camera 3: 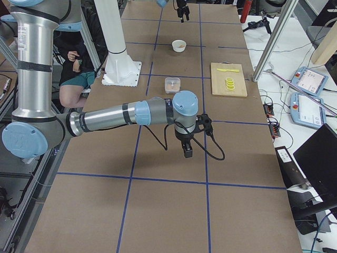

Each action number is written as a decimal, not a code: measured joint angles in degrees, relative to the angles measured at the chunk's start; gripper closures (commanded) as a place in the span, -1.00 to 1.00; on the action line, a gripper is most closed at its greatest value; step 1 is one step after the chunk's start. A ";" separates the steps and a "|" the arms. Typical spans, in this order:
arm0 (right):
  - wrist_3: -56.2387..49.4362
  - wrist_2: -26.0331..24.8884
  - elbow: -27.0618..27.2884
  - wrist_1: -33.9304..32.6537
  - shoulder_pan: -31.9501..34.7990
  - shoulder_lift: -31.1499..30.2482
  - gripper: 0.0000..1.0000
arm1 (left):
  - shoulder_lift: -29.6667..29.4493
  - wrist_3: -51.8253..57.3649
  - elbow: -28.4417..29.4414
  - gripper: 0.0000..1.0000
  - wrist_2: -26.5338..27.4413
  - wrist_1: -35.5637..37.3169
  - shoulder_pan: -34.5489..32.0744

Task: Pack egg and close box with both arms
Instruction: 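Move the left gripper over the brown egg in the white bowl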

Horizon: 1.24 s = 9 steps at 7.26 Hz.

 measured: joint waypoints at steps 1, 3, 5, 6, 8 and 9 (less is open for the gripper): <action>-0.15 -0.08 -0.02 0.00 0.00 -0.03 -1.00 | -0.57 -4.81 -0.37 -1.00 3.96 0.50 4.30; -0.15 -0.32 -0.09 0.00 0.00 -0.06 -1.00 | -1.45 -10.83 -0.49 -0.85 10.16 3.31 10.05; -0.13 -0.40 -0.08 0.02 0.00 -0.06 -1.00 | -3.46 -12.46 -0.16 -0.59 15.61 7.42 13.46; -0.13 -0.44 -0.11 0.06 0.00 -0.06 -1.00 | -4.99 -12.63 0.58 -0.56 16.79 8.65 14.54; -0.07 -0.51 -0.14 0.04 0.00 -0.07 -1.00 | -7.98 -12.69 3.34 -0.56 17.36 9.29 15.90; -0.07 -0.51 -0.15 0.06 0.00 -0.06 -1.00 | -8.75 -12.68 4.31 -0.56 17.40 9.35 16.44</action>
